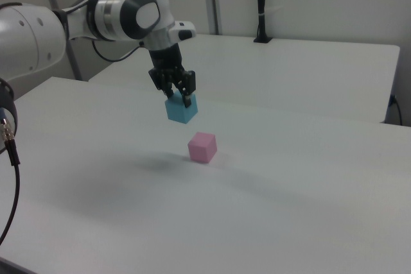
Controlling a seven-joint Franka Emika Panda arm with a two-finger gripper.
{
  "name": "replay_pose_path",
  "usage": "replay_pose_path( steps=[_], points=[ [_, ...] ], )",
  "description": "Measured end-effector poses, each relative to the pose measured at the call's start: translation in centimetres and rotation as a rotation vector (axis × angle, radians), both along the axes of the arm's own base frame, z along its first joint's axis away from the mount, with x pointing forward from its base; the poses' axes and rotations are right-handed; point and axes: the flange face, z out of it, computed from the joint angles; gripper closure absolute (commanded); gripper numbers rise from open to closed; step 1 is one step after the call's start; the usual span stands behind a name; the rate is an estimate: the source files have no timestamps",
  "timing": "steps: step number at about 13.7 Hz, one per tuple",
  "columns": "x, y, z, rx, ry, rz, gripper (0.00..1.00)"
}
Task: Put blue cube on pink cube
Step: 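Lower the light-blue cube onto the top of the pink cube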
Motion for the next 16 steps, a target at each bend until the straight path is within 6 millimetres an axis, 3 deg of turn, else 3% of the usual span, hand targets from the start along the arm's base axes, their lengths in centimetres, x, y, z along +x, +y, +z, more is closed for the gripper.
replay_pose_path(
  steps=[10,16],
  points=[
    [1.9,-1.5,-5.7,-0.047,0.029,0.030,0.62],
    [2.8,-1.8,-8.0,-0.075,0.022,0.044,0.64]
  ],
)
